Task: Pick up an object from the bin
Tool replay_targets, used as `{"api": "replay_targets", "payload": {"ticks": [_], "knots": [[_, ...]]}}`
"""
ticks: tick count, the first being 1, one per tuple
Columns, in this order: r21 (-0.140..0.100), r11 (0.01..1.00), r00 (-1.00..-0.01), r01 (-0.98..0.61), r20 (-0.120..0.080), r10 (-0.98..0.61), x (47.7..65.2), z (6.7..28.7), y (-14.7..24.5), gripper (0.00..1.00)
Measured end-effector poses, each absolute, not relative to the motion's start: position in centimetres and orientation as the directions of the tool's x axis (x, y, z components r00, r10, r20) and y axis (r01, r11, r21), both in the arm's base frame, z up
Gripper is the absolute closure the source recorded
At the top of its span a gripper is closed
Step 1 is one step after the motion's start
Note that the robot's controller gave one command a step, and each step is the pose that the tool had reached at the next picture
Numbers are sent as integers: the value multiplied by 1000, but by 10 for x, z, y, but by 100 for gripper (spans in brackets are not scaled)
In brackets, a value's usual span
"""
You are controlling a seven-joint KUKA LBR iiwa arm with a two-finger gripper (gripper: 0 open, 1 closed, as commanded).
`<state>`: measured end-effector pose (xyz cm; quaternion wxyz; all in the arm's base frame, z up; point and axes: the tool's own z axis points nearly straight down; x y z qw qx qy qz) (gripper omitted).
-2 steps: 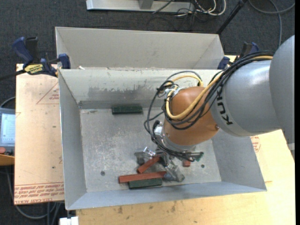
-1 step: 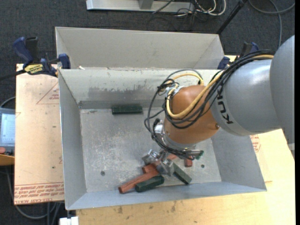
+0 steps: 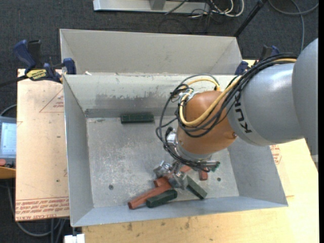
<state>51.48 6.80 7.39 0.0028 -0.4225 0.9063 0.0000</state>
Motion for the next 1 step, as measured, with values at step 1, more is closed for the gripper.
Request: {"api": "replay_targets", "payload": {"ticks": [1], "knots": [[-5, 646, -646, -764, -8, -764, 517, 154, 69, 100]]}}
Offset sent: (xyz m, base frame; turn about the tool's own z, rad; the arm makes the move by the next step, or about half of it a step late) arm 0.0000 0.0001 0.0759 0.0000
